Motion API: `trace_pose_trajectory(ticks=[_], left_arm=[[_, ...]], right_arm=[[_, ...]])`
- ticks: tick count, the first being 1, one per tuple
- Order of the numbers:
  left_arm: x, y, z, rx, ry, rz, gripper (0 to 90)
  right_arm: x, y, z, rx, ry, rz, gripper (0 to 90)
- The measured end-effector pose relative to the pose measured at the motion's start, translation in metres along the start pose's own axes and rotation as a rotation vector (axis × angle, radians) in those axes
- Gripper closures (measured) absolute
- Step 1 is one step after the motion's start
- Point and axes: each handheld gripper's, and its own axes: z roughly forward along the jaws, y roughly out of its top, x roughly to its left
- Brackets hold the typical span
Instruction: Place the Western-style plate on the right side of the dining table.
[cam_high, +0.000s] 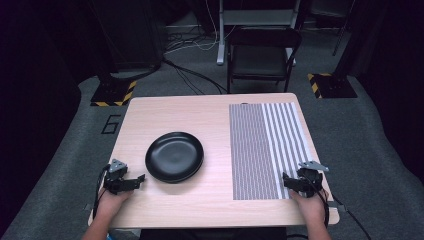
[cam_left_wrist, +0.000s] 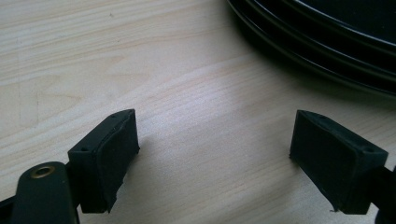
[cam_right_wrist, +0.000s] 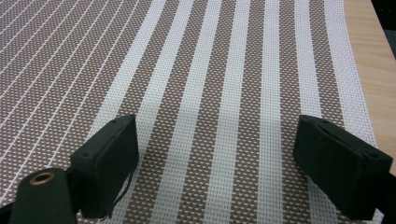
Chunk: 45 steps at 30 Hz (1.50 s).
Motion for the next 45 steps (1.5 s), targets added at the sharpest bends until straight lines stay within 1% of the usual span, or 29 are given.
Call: trace_pose_trajectory(ticks=[11,25,28,31,33,35,37,38,39,41,42,43,44,45], left_arm=[[0.000,0.000,0.000,0.005,-0.003,-0.002,15.3],[0.000,-0.001,-0.001,-0.002,-0.002,-0.003,16.2],[0.000,-0.001,-0.001,-0.006,0.008,-0.012,18.4],[0.001,-0.001,-0.003,0.000,0.007,-0.012,21.1],[0.001,0.000,-0.003,0.001,0.011,-0.010,24.3],[0.001,0.000,-0.004,-0.004,0.013,-0.016,28.6],[0.003,0.001,-0.006,0.015,0.009,-0.024,29.4],[0.003,0.001,-0.007,0.016,0.011,-0.040,31.0],[0.003,0.001,-0.007,0.016,0.011,-0.040,32.0],[0.004,0.003,-0.009,0.022,0.011,-0.053,32.4],[0.003,0.004,-0.011,0.014,0.016,-0.055,33.3],[0.003,0.004,-0.011,0.014,0.016,-0.055,33.8],[0.003,0.005,-0.012,0.012,0.016,-0.053,33.8],[0.003,0.007,-0.015,0.011,0.010,-0.063,35.2]], right_arm=[[0.000,0.000,0.000,0.001,-0.001,0.000,13.5],[0.000,0.000,0.000,0.002,-0.001,-0.003,13.3],[0.000,0.000,0.000,0.000,0.001,-0.002,13.5],[0.000,0.000,0.000,0.000,-0.003,0.000,13.7],[0.001,0.000,0.000,0.002,-0.004,-0.005,13.7],[0.001,0.001,0.000,0.009,-0.005,-0.002,13.8],[0.001,0.002,0.000,0.015,-0.004,-0.004,14.5],[0.001,0.004,-0.002,0.025,-0.003,-0.006,20.3],[0.001,0.004,-0.002,0.025,-0.003,-0.006,20.3],[0.001,0.006,-0.004,0.042,-0.002,-0.008,29.1],[0.001,0.008,-0.007,0.038,0.023,-0.007,31.0],[0.001,0.008,-0.007,0.038,0.023,-0.007,31.0],[0.002,0.008,-0.008,0.029,0.033,-0.014,32.4],[0.006,0.010,-0.010,0.011,0.032,-0.048,34.2]])
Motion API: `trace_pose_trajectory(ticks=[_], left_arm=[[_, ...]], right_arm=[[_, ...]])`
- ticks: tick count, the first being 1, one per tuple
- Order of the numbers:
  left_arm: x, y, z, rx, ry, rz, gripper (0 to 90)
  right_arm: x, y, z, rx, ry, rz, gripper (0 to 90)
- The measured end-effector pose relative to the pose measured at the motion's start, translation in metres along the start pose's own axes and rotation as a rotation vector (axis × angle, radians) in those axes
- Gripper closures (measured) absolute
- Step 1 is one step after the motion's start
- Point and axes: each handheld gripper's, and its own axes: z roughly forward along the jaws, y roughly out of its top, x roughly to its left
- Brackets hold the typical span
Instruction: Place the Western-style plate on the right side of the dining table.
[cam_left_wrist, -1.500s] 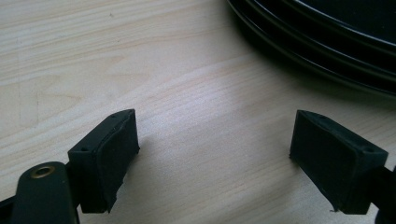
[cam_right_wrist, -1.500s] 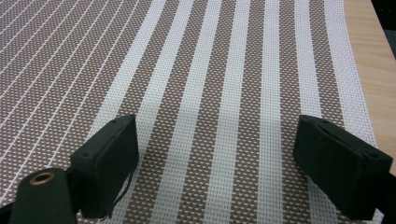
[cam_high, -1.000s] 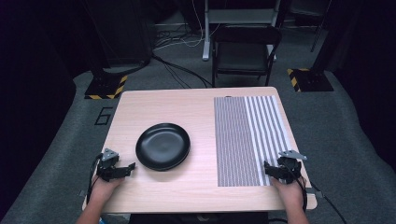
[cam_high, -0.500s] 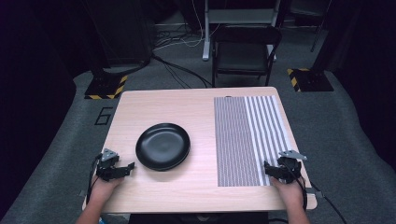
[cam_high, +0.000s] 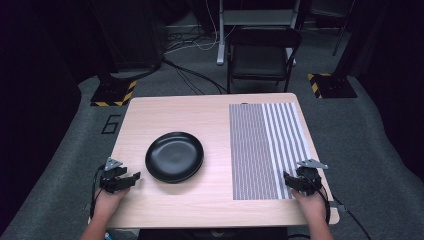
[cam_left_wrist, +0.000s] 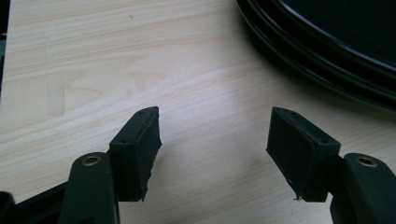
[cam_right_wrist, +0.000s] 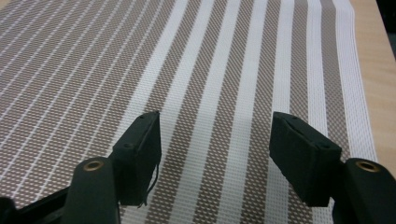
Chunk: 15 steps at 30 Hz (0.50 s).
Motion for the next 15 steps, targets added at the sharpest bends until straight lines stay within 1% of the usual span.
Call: trace_pose_trajectory(ticks=[2,4,5,6,7,8,9,11,12,13,15], left_arm=[[0.000,0.001,-0.001,-0.004,-0.003,-0.007,37.6],[0.001,0.002,-0.004,-0.013,-0.008,-0.024,39.1],[0.002,0.002,-0.005,-0.020,-0.008,-0.027,39.5],[0.002,0.003,-0.007,-0.025,-0.007,-0.031,39.9],[0.003,0.003,-0.009,-0.039,-0.007,-0.046,39.8],[0.003,0.003,-0.009,-0.039,-0.007,-0.046,39.3],[0.004,0.004,-0.011,-0.048,-0.014,-0.058,39.3],[0.005,0.007,-0.017,-0.092,-0.025,-0.100,38.5],[0.005,0.007,-0.017,-0.092,-0.025,-0.100,38.7],[0.004,0.010,-0.021,-0.117,-0.029,-0.097,39.6],[0.003,0.012,-0.024,-0.131,-0.028,-0.092,40.4]], right_arm=[[0.005,0.002,-0.002,-0.021,0.008,-0.019,35.7],[0.009,0.003,-0.005,-0.050,0.042,-0.026,37.9],[0.012,0.005,-0.007,-0.068,0.062,-0.034,38.6],[0.015,0.006,-0.008,-0.079,0.071,-0.037,39.2],[0.018,0.007,-0.010,-0.085,0.081,-0.039,39.3],[0.018,0.007,-0.010,-0.085,0.081,-0.039,39.3],[0.020,0.008,-0.010,-0.091,0.092,-0.043,39.3],[0.027,0.012,-0.011,-0.087,0.113,-0.036,39.0],[0.030,0.013,-0.010,-0.080,0.119,-0.031,39.3],[0.031,0.015,-0.010,-0.075,0.126,-0.031,40.2],[0.036,0.018,-0.011,-0.069,0.140,-0.030,40.6]])
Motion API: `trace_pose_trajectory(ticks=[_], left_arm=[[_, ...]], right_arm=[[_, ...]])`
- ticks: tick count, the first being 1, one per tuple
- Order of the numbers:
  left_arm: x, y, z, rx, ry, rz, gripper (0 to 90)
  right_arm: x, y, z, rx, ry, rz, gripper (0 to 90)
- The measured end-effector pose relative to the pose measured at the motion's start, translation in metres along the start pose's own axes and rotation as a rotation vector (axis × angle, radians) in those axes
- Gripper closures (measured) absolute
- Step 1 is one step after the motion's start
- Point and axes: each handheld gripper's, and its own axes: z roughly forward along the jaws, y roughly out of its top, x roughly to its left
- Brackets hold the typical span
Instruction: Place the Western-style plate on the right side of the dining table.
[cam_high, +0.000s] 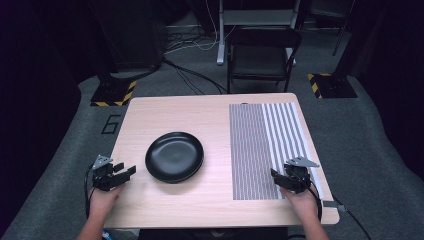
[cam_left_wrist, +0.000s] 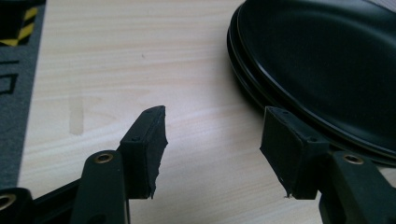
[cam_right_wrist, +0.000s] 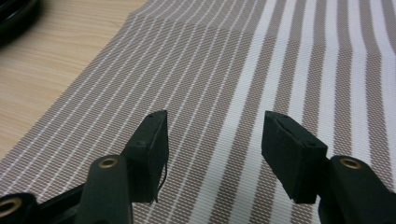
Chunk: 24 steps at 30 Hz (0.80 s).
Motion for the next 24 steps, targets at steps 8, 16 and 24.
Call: trace_pose_trajectory(ticks=[8,16,24], left_arm=[[-0.003,0.009,-0.003,-0.006,-0.020,-0.025,37.3],[-0.001,0.016,-0.006,-0.015,-0.031,-0.043,41.5],[-0.002,0.021,-0.010,-0.026,-0.006,-0.025,38.8]], right_arm=[[0.018,0.015,0.006,0.019,-0.030,-0.030,37.9],[0.035,0.026,0.017,-0.004,0.008,-0.009,36.6],[0.063,0.042,0.025,-0.037,0.056,-0.060,39.4]])
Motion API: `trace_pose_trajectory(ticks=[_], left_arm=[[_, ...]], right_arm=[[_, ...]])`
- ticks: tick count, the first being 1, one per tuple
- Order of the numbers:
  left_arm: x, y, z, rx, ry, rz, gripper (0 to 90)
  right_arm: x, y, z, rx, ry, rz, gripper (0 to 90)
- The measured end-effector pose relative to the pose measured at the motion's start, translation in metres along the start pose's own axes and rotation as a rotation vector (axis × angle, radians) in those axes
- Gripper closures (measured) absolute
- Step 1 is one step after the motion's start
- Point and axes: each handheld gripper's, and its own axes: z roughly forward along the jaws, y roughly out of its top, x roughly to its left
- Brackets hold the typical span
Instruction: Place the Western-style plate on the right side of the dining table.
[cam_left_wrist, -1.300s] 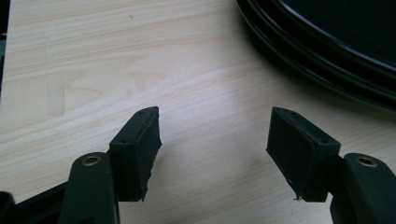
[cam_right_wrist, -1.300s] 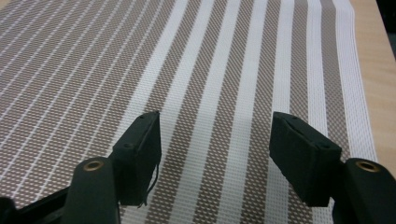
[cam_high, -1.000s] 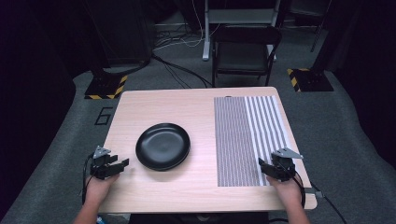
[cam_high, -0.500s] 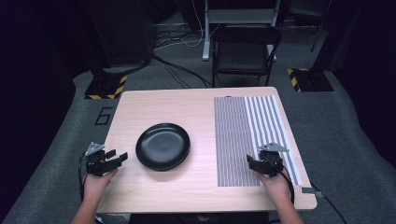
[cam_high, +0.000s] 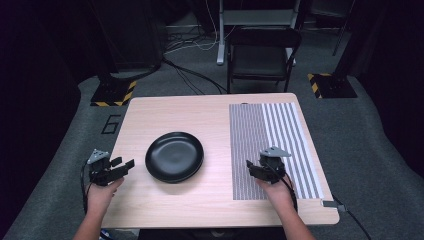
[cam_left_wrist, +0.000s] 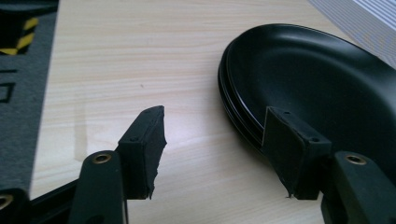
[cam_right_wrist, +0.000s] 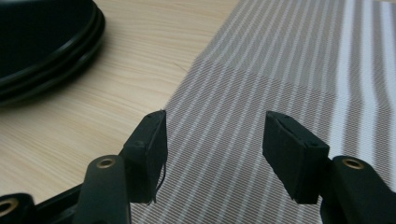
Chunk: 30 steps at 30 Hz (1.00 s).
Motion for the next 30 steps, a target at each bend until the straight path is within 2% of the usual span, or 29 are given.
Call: trace_pose_trajectory(ticks=[1,2,6,9,11,12,15,18,23,24,26,29,30], left_arm=[[0.000,0.001,0.000,-0.007,0.002,-0.001,38.8],[0.000,0.004,-0.001,0.000,-0.011,-0.011,38.0],[-0.001,0.009,-0.003,-0.005,-0.017,-0.023,36.7],[-0.001,0.012,-0.002,-0.009,-0.028,-0.055,38.9],[-0.001,0.013,-0.001,-0.012,-0.022,-0.052,42.4],[-0.002,0.014,-0.001,-0.010,-0.019,-0.044,43.1],[-0.004,0.015,0.001,-0.017,-0.027,-0.050,43.7],[-0.007,0.016,0.006,-0.004,-0.051,-0.086,46.4],[-0.010,0.018,0.013,0.009,-0.068,-0.110,51.7],[-0.010,0.018,0.015,0.015,-0.072,-0.112,52.7],[-0.013,0.018,0.020,0.022,-0.087,-0.135,57.1],[-0.014,0.017,0.023,0.025,-0.093,-0.145,58.7],[-0.015,0.017,0.025,0.030,-0.098,-0.160,60.0]], right_arm=[[0.000,0.000,0.000,0.000,0.000,0.000,39.4],[0.006,0.005,0.005,0.002,0.038,0.020,40.2],[0.017,0.013,0.012,-0.005,0.064,0.016,42.0],[0.026,0.018,0.016,-0.016,0.065,0.014,42.4],[0.029,0.019,0.017,-0.019,0.065,0.007,42.9],[0.035,0.021,0.020,-0.023,0.063,0.015,43.1],[0.041,0.023,0.023,-0.026,0.071,0.038,45.0],[0.047,0.027,0.031,-0.023,0.077,0.041,46.1],[0.055,0.031,0.037,-0.022,0.077,0.031,47.7],[0.058,0.032,0.040,-0.026,0.076,0.026,50.3],[0.061,0.033,0.042,-0.034,0.069,0.023,51.3],[0.063,0.033,0.045,-0.046,0.071,0.020,51.9],[0.064,0.033,0.046,-0.048,0.066,0.024,52.0]])
